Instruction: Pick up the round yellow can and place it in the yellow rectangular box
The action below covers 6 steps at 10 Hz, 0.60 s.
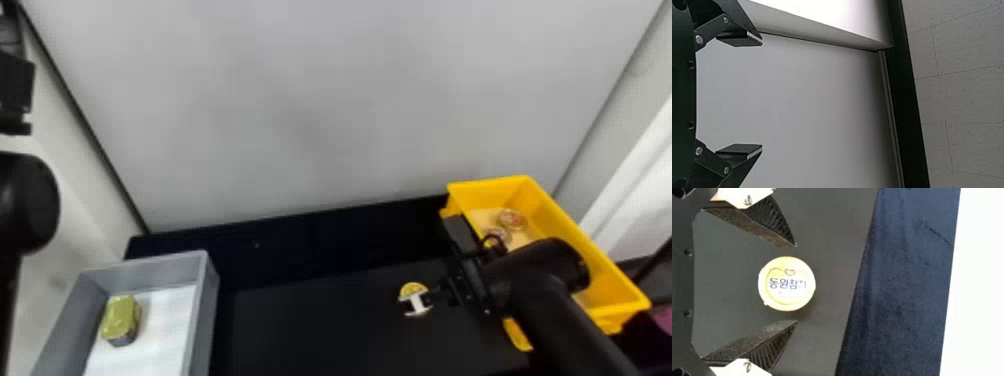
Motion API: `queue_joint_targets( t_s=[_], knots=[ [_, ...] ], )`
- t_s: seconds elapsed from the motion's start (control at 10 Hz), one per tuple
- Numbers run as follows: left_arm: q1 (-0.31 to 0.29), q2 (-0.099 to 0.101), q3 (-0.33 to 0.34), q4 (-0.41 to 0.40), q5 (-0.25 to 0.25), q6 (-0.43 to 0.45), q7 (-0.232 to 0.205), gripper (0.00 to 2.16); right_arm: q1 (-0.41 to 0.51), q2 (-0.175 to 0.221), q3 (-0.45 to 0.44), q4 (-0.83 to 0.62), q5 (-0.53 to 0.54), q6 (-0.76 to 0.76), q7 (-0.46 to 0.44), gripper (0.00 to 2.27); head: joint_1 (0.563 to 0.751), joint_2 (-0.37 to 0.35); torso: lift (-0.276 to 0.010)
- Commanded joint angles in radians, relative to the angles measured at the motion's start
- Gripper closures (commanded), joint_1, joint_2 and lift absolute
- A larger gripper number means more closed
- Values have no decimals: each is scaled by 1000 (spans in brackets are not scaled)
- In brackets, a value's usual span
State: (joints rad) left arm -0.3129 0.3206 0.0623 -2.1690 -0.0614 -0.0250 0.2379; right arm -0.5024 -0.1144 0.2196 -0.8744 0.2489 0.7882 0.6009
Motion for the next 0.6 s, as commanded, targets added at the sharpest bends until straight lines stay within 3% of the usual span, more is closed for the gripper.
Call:
queue_joint_targets(
  t_s=[0.0,0.2,0.4,0.5],
  knots=[
    [0,-1,-1,0,0,-1,0,300,2,4,-3,8,1,-12,-10,145,740,18,0],
    [0,-1,-1,0,0,-1,0,303,4,10,-12,6,0,-16,-10,601,740,18,0],
    [6,-1,7,-6,0,0,0,305,27,7,-28,-67,0,42,27,721,740,18,0],
    [12,0,14,-11,0,7,0,305,58,2,-35,-181,3,150,31,721,740,18,0]
  ],
)
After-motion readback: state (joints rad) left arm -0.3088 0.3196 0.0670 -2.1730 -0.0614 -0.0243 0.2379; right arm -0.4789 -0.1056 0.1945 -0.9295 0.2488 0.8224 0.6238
